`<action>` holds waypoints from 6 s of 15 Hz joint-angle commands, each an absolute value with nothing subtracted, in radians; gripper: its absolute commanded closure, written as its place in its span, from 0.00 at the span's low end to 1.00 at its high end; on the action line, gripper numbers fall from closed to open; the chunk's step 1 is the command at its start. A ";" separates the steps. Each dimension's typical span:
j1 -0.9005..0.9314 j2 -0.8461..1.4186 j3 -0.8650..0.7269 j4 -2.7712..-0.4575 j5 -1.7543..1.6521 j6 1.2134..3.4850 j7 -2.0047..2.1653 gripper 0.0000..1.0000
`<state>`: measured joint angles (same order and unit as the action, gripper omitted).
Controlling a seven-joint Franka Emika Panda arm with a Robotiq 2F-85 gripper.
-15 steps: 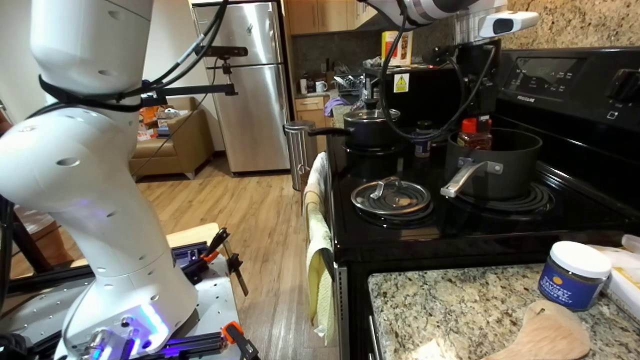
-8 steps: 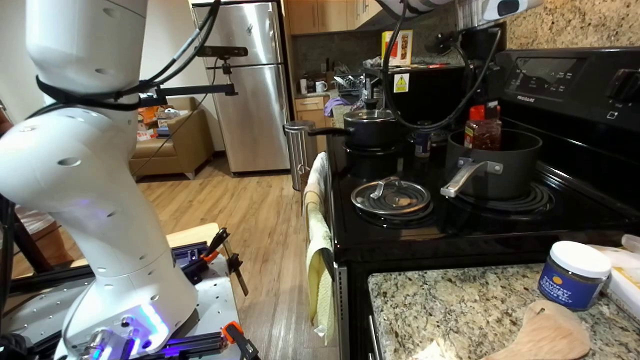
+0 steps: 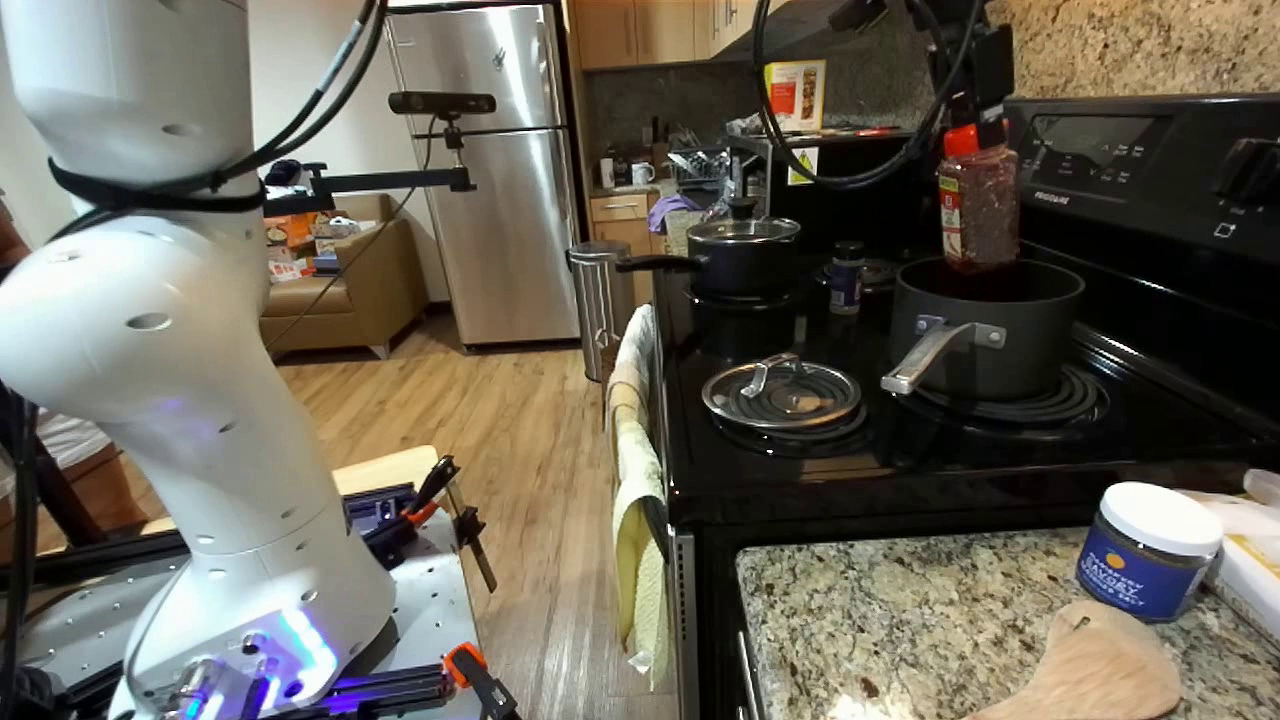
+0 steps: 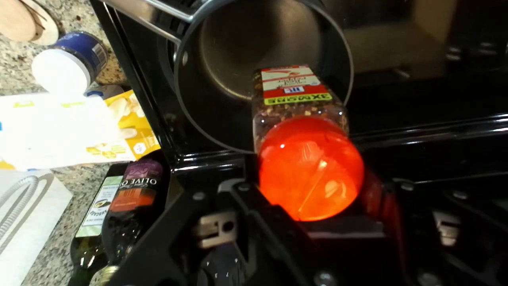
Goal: Remove the bottle from the pot and put it on the counter to the right
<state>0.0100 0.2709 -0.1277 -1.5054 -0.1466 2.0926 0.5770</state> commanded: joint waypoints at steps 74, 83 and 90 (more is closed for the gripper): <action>-0.323 -0.130 -0.323 -2.334 -0.025 2.357 0.047 0.64; -0.319 -0.023 -0.320 -2.324 0.024 2.440 0.045 0.64; -0.324 0.001 -0.320 -2.308 0.009 2.473 0.070 0.12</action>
